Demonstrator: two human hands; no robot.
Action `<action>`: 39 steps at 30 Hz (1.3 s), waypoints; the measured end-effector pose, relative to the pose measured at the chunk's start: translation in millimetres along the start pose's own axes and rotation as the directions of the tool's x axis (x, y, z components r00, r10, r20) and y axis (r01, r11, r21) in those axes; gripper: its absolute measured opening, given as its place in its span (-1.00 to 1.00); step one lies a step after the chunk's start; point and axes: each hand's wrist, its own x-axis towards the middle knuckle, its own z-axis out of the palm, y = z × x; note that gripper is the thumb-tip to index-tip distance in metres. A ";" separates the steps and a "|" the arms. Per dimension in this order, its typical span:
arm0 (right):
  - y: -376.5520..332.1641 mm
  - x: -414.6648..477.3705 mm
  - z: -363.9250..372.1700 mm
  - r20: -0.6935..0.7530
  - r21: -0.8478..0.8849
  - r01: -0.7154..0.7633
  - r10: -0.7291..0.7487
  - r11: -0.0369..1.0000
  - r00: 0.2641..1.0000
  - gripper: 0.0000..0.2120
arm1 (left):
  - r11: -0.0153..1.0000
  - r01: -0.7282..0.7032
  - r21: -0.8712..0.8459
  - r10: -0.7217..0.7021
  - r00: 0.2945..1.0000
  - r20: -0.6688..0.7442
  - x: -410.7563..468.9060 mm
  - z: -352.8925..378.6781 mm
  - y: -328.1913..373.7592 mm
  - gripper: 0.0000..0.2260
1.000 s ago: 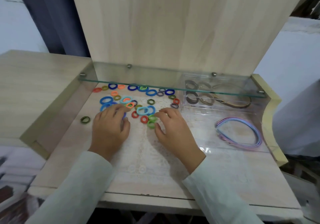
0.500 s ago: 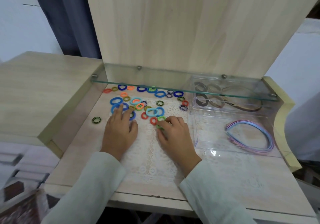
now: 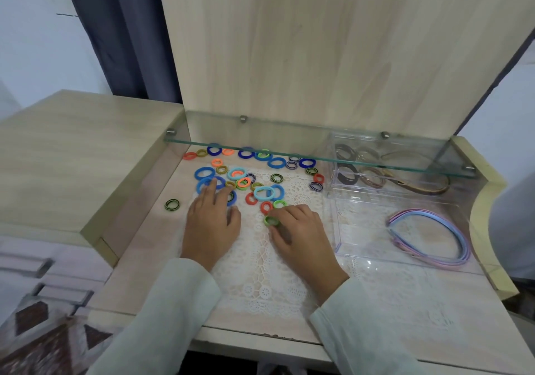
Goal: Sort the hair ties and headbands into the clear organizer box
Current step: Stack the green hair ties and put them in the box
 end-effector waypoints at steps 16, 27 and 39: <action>9.7 2.6 6.6 -0.020 -0.023 -0.200 0.200 0.979 0.980 -0.71 | 0.997 -0.064 0.031 0.066 0.997 -0.049 0.0 7.6 -5.9 -0.57; 12.3 3.6 5.3 -0.068 0.047 -0.177 0.180 0.983 0.981 -0.89 | 1.000 0.005 0.016 -0.003 0.992 -0.124 -0.8 2.7 -7.0 -0.67; 11.2 2.7 2.5 -0.072 0.059 -0.118 0.123 0.991 0.990 -0.95 | 1.000 0.012 -0.017 -0.013 0.997 -0.077 -1.4 0.2 -7.1 -0.72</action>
